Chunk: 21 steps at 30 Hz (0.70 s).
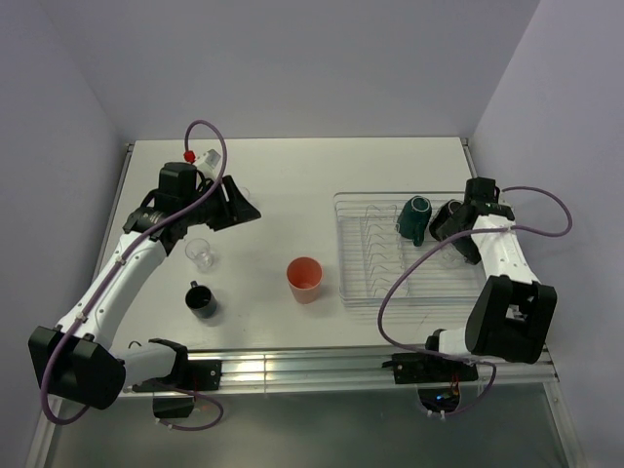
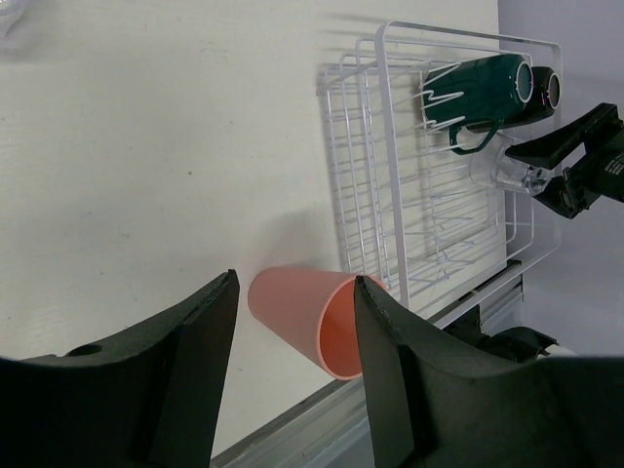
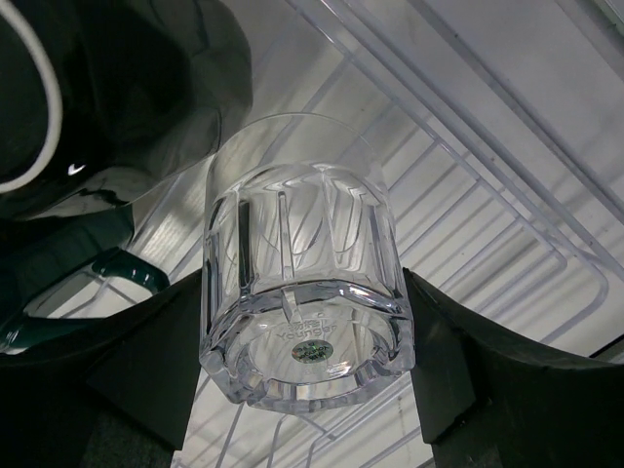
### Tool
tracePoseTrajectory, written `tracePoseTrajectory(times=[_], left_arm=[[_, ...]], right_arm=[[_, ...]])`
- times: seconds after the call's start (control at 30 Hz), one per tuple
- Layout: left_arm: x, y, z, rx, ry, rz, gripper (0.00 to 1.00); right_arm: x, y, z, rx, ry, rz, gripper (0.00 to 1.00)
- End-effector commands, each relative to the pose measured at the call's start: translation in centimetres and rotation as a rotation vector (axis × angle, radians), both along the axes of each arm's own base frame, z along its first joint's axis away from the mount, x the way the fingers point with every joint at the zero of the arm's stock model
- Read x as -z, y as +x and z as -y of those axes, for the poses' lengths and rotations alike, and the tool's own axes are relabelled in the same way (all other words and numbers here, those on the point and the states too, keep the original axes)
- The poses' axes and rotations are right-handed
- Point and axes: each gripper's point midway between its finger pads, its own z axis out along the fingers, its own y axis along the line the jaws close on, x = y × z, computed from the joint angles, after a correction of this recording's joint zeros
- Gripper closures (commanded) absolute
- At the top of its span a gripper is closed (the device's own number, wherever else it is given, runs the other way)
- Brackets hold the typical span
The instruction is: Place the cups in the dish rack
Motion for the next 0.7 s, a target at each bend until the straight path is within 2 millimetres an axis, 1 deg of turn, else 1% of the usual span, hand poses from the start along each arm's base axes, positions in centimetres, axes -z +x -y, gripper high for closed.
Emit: tracePoseTrajectory(times=[0.0,0.03,0.17,0.23,0.27,0.3,0.43,0.47,0.5,0.57,0.63,0.67], left_arm=[[-0.8,0.3,-0.1,0.005,0.010,0.052,0.44],[-0.7,0.4,-0.1,0.005,0.011,0.049,0.44],[-0.6,0.5,-0.1,0.003,0.012,0.044,0.44],[-0.4,0.6,0.0,0.003,0.014,0.040,0.44],[-0.4,0.6,0.0,0.003,0.013,0.037,0.44],[-0.4,0.5,0.0,0.004,0.012,0.038,0.44],[-0.2,0.6,0.0,-0.001,0.012,0.033,0.44],[-0.2,0.6,0.0,-0.001,0.012,0.033,0.44],[-0.3,0.6,0.0,-0.002,0.012,0.034,0.44],[-0.2,0.7,0.0,-0.002,0.013,0.032,0.44],[-0.2,0.7,-0.1,-0.005,0.015,0.033,0.44],[-0.1,0.7,-0.1,-0.006,0.017,0.028,0.44]], right_arm=[[-0.1,1.6,0.6,0.021,0.005,0.062,1.00],[0.3,1.6,0.8,0.028,0.006,0.048,1.00],[0.7,1.8,1.3,0.041,0.004,0.037,1.00],[0.9,1.9,1.4,0.046,0.002,0.030,0.98],[1.0,1.8,1.5,0.045,0.001,0.029,0.97],[1.1,1.8,1.5,0.047,0.000,0.026,0.93],[1.6,1.8,1.4,0.044,0.005,0.022,0.87],[1.6,1.8,1.4,0.043,0.008,0.024,0.74],[1.6,1.7,1.4,0.041,0.010,0.024,0.69],[1.5,1.7,1.3,0.037,0.009,0.028,0.67],[1.2,1.7,1.3,0.031,0.006,0.041,0.59],[1.0,1.7,1.2,0.027,0.003,0.044,0.51]])
